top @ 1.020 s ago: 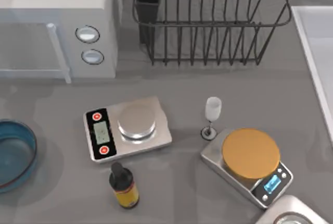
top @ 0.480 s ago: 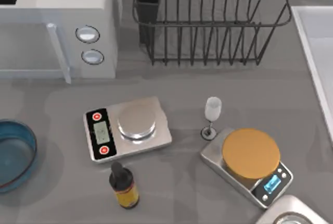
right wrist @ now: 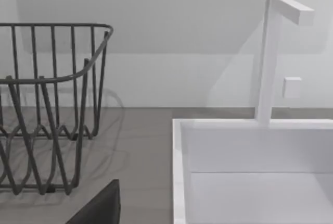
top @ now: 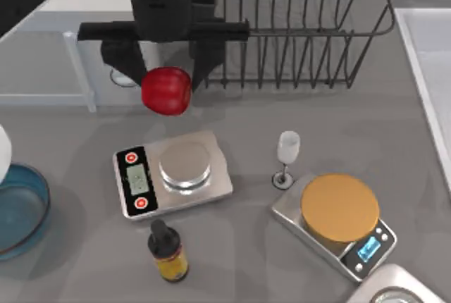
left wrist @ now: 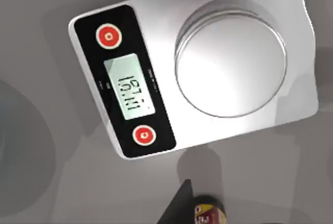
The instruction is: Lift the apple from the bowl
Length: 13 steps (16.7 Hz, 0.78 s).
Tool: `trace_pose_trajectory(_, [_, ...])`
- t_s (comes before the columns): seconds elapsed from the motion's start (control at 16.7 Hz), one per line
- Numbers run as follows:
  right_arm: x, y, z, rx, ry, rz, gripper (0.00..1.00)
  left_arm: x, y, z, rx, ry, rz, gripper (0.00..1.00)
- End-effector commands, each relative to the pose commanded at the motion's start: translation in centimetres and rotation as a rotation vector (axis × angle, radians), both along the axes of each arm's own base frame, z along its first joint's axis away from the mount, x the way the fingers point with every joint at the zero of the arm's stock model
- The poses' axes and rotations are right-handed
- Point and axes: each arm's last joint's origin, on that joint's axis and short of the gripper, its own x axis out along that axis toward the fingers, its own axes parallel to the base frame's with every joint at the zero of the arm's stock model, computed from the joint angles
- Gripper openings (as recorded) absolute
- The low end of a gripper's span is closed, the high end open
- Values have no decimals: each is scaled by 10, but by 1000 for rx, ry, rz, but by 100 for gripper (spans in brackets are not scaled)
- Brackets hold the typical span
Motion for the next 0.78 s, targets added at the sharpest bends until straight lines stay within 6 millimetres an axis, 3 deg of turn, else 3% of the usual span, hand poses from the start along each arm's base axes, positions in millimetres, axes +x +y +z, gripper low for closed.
trace_pose_trajectory(0.12, [0, 0, 0, 0, 0, 0, 100, -4, -29, -13, -3, -1, 0, 0])
trace_pose_trajectory(0.24, [0, 0, 0, 0, 0, 0, 100, -6, -38, -18, -4, -2, 1, 0])
trace_pose_trajectory(0.48, [0, 0, 0, 0, 0, 0, 100, -6, -36, -17, -3, 2, 1, 0])
trace_pose_trajectory(0.78, [0, 0, 0, 0, 0, 0, 100, -21, -21, 21, -81, -75, -22, 0])
